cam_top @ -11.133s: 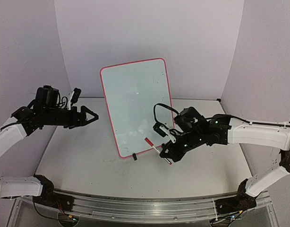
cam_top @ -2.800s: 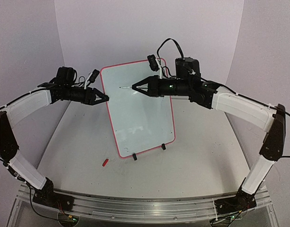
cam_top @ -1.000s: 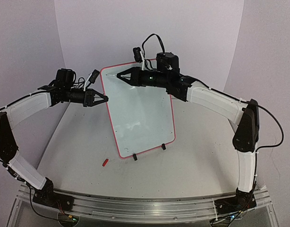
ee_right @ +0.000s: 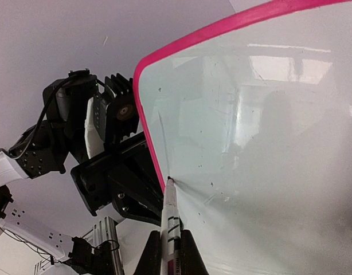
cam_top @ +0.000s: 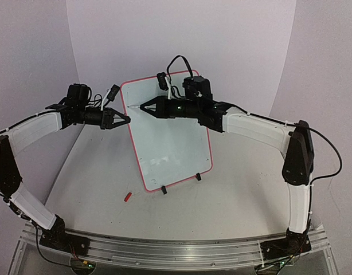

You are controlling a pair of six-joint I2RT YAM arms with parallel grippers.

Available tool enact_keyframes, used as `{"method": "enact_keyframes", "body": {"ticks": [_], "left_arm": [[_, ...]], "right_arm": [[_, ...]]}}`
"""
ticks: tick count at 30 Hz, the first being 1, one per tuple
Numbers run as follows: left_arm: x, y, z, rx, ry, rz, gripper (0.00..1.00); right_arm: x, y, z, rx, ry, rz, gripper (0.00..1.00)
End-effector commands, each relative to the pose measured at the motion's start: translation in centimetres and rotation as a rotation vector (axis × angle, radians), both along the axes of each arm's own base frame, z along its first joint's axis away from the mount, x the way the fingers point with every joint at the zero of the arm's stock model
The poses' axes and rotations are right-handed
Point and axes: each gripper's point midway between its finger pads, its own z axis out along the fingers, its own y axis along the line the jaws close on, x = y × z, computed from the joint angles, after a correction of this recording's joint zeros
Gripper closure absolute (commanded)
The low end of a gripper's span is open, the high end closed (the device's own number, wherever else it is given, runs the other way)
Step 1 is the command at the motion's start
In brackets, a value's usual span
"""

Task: Write a sentence on the whiteboard
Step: Write on the whiteboard with the whiteboard.

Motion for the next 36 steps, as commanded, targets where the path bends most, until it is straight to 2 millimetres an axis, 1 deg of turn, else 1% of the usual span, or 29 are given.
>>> {"method": "enact_keyframes", "body": {"ticks": [1, 6, 10, 19, 25, 36], "left_arm": [[-0.7, -0.4, -1.6, 0.037, -0.003, -0.033, 1.0], [-0.6, -0.3, -1.6, 0.04, -0.003, -0.026, 1.0], [-0.6, -0.3, -1.6, 0.04, 0.001, -0.025, 1.0], [-0.6, -0.3, -1.6, 0.037, 0.001, -0.027, 1.0], [-0.8, -0.5, -1.5, 0.037, -0.001, -0.032, 1.0], [-0.8, -0.7, -1.7, 0.041, 0.003, -0.037, 1.0]], "right_arm": [[-0.5, -1.6, 3.7, 0.048, -0.058, -0.019, 1.0], [-2.8, -1.7, 6.2, 0.122, -0.1, 0.056, 1.0], [-3.1, -1.8, 7.0, 0.139, -0.12, 0.052, 1.0], [-1.5, -1.0, 6.0, 0.119, -0.112, 0.003, 1.0], [-1.0, -0.3, 5.4, 0.101, -0.112, -0.006, 1.0], [-0.2, 0.1, 4.2, 0.072, -0.096, -0.03, 1.0]]}}
